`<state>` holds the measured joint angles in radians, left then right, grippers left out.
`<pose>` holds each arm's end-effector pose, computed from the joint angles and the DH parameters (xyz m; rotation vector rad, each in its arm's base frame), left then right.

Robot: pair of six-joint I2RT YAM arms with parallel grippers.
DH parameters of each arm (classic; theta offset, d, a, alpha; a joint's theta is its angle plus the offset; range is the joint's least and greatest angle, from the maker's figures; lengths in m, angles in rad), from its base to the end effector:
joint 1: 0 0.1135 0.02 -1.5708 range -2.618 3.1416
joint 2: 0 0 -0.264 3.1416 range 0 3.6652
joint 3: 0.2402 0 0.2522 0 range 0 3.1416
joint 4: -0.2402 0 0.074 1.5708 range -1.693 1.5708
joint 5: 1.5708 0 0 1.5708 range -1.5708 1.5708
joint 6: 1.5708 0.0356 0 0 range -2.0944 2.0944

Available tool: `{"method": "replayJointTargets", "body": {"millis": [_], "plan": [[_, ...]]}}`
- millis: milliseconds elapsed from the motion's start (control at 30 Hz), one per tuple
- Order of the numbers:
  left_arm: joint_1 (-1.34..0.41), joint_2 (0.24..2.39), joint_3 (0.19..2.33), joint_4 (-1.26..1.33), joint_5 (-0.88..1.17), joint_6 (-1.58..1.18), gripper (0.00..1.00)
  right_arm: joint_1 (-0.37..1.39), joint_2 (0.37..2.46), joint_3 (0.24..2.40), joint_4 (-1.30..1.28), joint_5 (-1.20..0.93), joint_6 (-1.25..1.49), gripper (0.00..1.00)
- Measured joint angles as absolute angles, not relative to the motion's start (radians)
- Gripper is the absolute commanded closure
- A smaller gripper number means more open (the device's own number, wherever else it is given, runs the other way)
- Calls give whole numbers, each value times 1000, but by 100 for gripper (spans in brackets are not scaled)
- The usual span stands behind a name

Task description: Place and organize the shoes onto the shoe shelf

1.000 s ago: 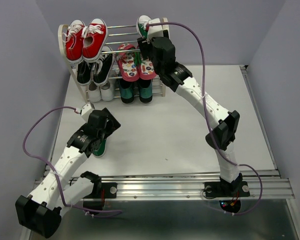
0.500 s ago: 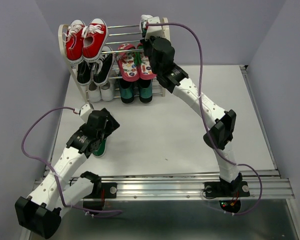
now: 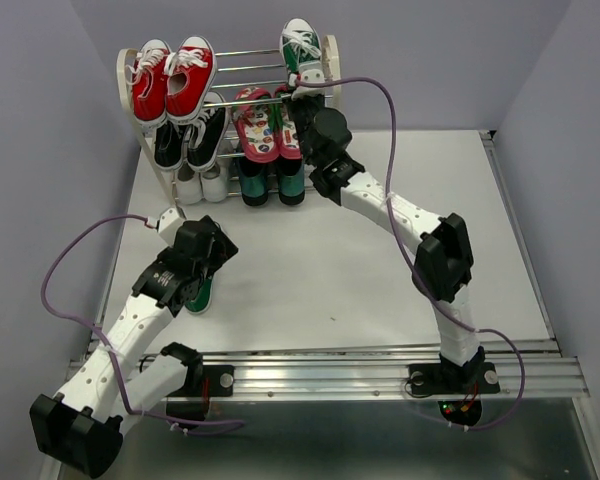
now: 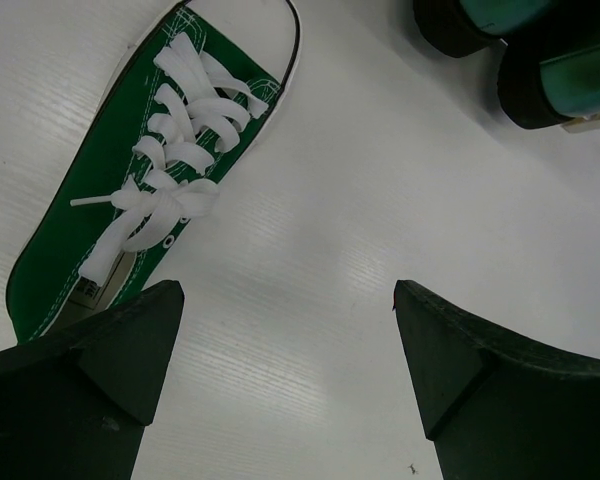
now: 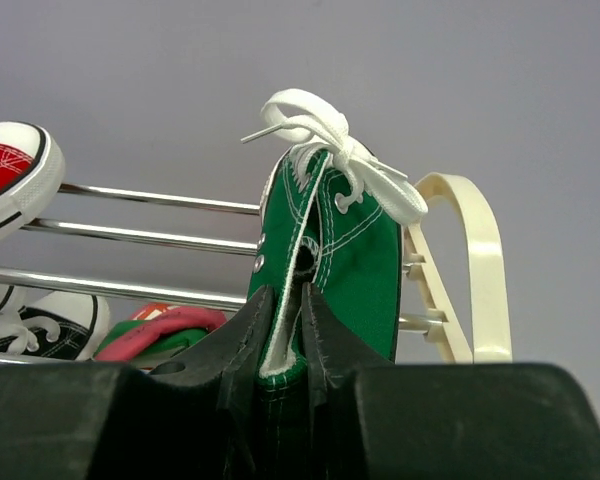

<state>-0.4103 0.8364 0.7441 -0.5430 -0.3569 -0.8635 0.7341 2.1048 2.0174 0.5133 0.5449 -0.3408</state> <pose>0.1690 -0.0600 0.2829 -0.6805 2.0711 -0.3374 0.3826 0.3204 0.4223 -0.1548 1.1998 0.0324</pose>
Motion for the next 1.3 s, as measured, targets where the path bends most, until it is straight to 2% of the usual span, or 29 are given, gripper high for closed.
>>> {"method": "replayJointTargets", "body": {"millis": [133, 333, 500, 867, 1167, 1233, 1300], "plan": [[-410, 825, 744, -543, -363, -868, 1, 733, 2101, 1919, 711, 520, -389, 99], [-410, 809, 744, -543, -369, -875, 1, 733, 2103, 1881, 820, 501, -440, 99], [-410, 809, 744, -543, -371, -875, 1, 733, 2124, 1929, 818, 498, -450, 99], [-410, 813, 744, -539, -370, -875, 1, 728, 2265, 2190, 730, 523, -458, 99], [-404, 813, 744, -535, -370, -875, 1, 710, 2280, 2222, 694, 509, -437, 99], [-404, 810, 743, -535, -370, -875, 1, 707, 2280, 2220, 693, 504, -432, 91], [-404, 807, 742, -535, -370, -875, 1, 704, 2280, 2207, 698, 496, -428, 71]]}}
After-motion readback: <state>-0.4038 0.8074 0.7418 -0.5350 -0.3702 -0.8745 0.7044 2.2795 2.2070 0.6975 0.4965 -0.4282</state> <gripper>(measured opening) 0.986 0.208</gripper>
